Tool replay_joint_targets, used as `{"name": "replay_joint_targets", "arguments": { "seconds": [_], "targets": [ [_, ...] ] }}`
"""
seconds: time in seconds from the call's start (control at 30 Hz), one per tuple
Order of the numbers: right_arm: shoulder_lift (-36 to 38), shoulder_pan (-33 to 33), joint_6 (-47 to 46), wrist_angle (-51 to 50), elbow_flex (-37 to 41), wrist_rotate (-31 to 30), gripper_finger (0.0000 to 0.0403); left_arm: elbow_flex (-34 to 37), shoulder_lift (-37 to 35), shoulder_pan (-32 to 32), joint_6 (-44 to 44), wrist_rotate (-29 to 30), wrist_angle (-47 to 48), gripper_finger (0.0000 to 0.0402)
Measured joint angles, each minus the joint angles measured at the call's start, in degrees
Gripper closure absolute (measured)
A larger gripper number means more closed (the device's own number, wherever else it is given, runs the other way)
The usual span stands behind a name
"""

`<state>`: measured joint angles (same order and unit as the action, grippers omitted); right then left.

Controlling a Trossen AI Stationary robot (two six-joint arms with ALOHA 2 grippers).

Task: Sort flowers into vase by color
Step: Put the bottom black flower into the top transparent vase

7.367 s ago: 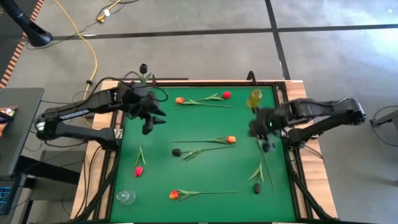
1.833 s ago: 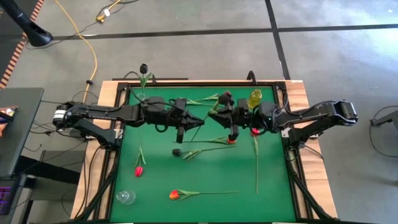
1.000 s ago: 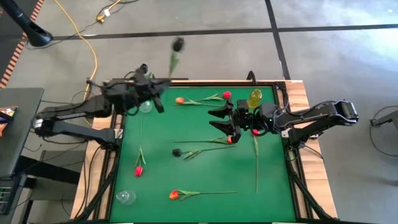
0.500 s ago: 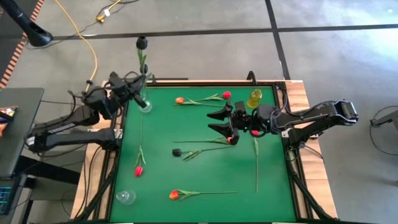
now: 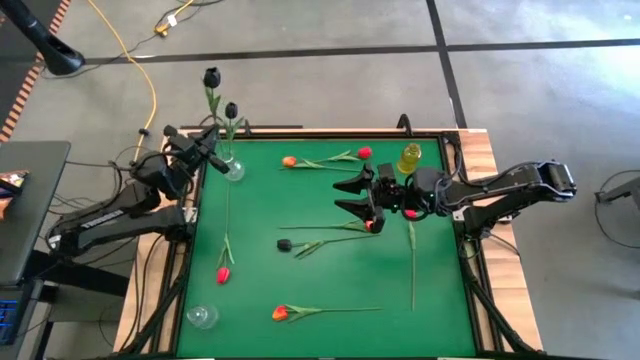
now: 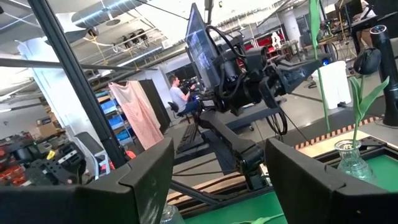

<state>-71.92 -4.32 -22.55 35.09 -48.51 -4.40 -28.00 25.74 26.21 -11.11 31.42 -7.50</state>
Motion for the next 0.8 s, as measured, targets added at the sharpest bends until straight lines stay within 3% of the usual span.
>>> {"name": "replay_joint_targets", "arguments": {
  "seconds": [0.27, 0.43, 0.8],
  "targets": [
    [0.0, 0.02, 0.02, -0.02, 0.0, -0.02, 0.0124, 4.29, 0.04, 2.9, 1.75, 0.75, 0.07, 0.04],
    [0.0, 0.02, 0.02, -0.27, 0.0, -0.02, 0.0124, 7.6, 0.07, 4.71, 1.17, 0.34, -6.79, 0.04],
    [0.0, -0.09, 0.02, -0.44, 0.0, -0.04, 0.0124, 12.4, 0.07, 8.76, 2.94, -0.72, -12.15, 0.04]
  ]
}}
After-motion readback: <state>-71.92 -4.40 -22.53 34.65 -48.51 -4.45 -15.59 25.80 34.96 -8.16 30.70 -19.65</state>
